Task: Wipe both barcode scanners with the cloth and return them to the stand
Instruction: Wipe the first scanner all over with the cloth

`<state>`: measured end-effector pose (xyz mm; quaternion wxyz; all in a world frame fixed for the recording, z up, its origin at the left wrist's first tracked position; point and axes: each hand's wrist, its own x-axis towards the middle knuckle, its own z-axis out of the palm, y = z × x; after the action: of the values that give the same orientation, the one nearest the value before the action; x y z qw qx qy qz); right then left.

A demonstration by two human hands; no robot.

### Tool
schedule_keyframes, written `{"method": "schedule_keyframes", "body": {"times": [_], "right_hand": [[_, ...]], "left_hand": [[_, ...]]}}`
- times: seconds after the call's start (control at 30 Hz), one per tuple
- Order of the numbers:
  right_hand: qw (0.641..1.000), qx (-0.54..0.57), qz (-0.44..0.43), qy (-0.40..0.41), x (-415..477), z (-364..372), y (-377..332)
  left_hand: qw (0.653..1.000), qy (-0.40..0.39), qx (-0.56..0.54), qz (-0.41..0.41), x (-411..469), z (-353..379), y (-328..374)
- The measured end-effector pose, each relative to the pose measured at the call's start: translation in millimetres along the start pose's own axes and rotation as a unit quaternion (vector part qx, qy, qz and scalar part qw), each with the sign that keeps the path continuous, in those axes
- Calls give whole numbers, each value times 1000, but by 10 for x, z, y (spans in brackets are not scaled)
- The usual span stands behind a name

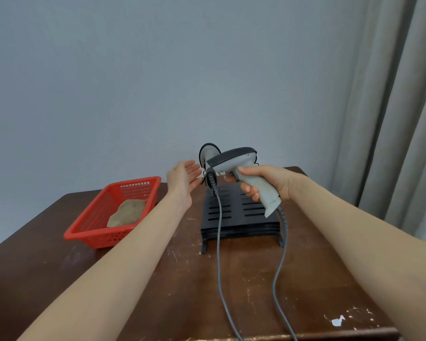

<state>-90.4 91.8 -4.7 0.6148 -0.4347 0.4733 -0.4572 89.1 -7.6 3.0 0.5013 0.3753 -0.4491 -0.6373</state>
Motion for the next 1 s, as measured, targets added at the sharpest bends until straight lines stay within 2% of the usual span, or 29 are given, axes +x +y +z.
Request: {"method": "schedule_keyframes", "body": {"times": [0.17,0.43,1.0], "right_hand": [[1000,-17,3,-15,-4,6,-25],[999,-50,19,9,40,17,28],[998,-60,12,12,61,31,35]], "left_hand": [[1000,-3,-9,-5,20,-2,-5],[1000,-6,-14,-17,41,-34,-47],[1000,-8,-12,-24,35,-96,-35]]}}
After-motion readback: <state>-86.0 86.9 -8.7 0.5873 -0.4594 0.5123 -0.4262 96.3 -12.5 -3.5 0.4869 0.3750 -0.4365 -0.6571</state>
